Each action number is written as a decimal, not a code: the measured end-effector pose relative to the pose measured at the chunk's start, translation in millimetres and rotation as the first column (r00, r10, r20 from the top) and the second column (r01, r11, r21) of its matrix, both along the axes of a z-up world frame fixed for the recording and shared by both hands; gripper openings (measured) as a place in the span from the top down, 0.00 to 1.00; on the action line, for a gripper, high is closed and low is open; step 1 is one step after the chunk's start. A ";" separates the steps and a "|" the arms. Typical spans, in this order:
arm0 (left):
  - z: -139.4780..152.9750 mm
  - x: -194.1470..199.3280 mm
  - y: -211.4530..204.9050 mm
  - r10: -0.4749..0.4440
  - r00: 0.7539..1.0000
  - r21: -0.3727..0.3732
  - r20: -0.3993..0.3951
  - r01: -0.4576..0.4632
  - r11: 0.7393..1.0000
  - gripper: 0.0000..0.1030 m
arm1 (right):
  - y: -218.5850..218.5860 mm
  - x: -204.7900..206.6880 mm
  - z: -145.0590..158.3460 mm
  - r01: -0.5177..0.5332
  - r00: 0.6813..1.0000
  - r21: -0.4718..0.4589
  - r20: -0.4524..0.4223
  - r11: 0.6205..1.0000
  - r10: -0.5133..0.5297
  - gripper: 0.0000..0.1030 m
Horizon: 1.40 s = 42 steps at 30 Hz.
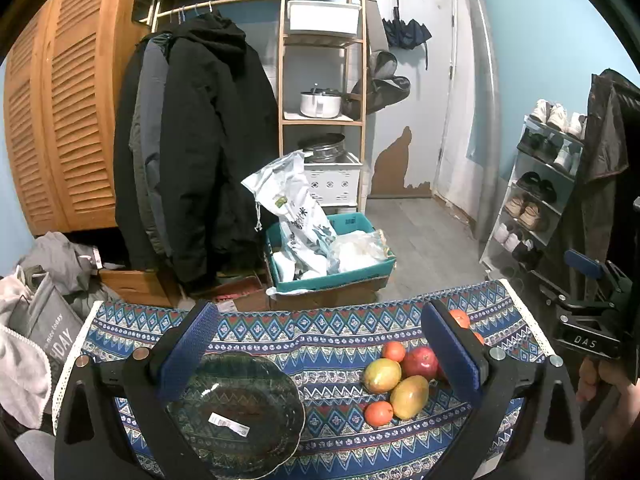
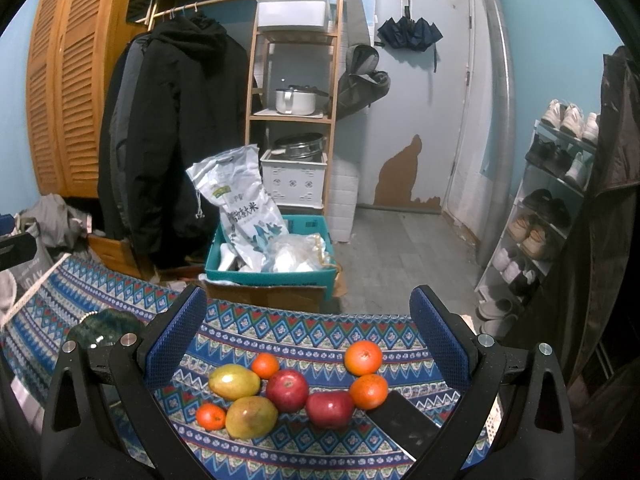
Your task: Organize fruits
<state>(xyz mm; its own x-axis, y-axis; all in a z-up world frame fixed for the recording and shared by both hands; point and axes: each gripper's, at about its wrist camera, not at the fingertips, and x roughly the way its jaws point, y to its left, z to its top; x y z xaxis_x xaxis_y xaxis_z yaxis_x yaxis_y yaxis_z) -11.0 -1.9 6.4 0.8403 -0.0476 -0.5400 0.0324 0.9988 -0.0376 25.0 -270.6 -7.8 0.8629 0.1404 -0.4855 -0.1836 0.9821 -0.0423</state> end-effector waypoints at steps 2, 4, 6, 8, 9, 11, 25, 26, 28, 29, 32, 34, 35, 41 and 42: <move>0.0 0.0 0.0 0.000 1.000 0.000 0.000 0.000 1.000 0.01 | 2.0 -0.1 0.2 -0.001 1.000 -0.002 -0.001 1.000 0.001 0.04; 0.1 -0.1 -0.3 0.001 1.000 0.000 0.001 -0.001 1.000 0.01 | 2.7 -0.1 0.3 -0.002 1.000 -0.003 -0.001 1.000 0.002 0.04; 0.1 0.1 0.0 0.000 1.000 0.000 0.000 0.000 1.000 0.01 | 2.9 -0.1 0.4 -0.002 1.000 -0.003 -0.001 1.000 0.002 0.04; 0.2 0.1 0.0 0.001 1.000 0.000 0.000 -0.001 1.000 0.01 | 3.3 0.1 0.6 -0.002 1.000 -0.003 -0.002 1.000 0.002 0.04; 0.4 -0.3 -0.8 0.001 1.000 0.000 0.000 -0.001 1.000 0.01 | 3.4 0.0 0.7 -0.002 1.000 -0.003 -0.002 1.000 0.002 0.04; 0.3 0.3 0.1 0.001 1.000 -0.001 -0.001 -0.001 1.000 0.01 | 3.3 -0.4 0.1 -0.002 1.000 -0.004 -0.001 1.000 0.002 0.04; -3.4 -1.4 -6.5 -0.005 1.000 -0.004 -0.009 0.005 1.000 0.01 | 4.6 -0.4 0.0 -0.001 1.000 -0.006 -0.003 1.000 0.001 0.04; -5.3 -1.2 -7.7 -0.007 1.000 -0.004 -0.012 0.007 1.000 0.01 | 4.8 -0.2 0.0 0.000 1.000 -0.006 -0.005 1.000 0.000 0.04; -7.7 -0.5 -9.5 -0.011 1.000 -0.002 -0.019 0.011 1.000 0.01 | 5.5 -0.5 -2.4 0.001 1.000 -0.009 -0.010 1.000 -0.001 0.04; -10.2 -0.2 -12.5 -0.014 1.000 0.000 -0.025 0.014 1.000 0.01 | 4.8 -0.2 -3.5 0.001 1.000 -0.010 -0.013 1.000 -0.001 0.04; -14.2 5.2 -10.6 -0.018 0.999 0.003 -0.042 0.019 1.000 0.01 | 2.2 1.0 -7.1 0.000 1.000 -0.012 -0.023 1.000 0.000 0.04; -18.2 7.7 -12.2 -0.023 0.998 0.005 -0.055 0.023 1.000 0.01 | 1.3 2.1 -9.3 0.000 0.999 -0.016 -0.032 1.000 0.000 0.04; -20.4 10.4 -12.8 -0.025 0.998 0.007 -0.064 0.025 1.000 0.01 | 1.3 3.0 -10.5 0.000 0.999 -0.019 -0.036 1.000 0.000 0.04; -39.4 23.1 -20.7 -0.045 0.991 0.018 -0.123 0.048 0.999 0.01 | -1.8 8.8 -21.8 0.005 0.997 -0.041 -0.082 0.999 -0.009 0.04; -42.3 24.7 -21.2 -0.046 0.990 0.021 -0.131 0.050 0.999 0.01 | -1.8 9.6 -23.2 0.006 0.996 -0.043 -0.090 0.999 -0.009 0.04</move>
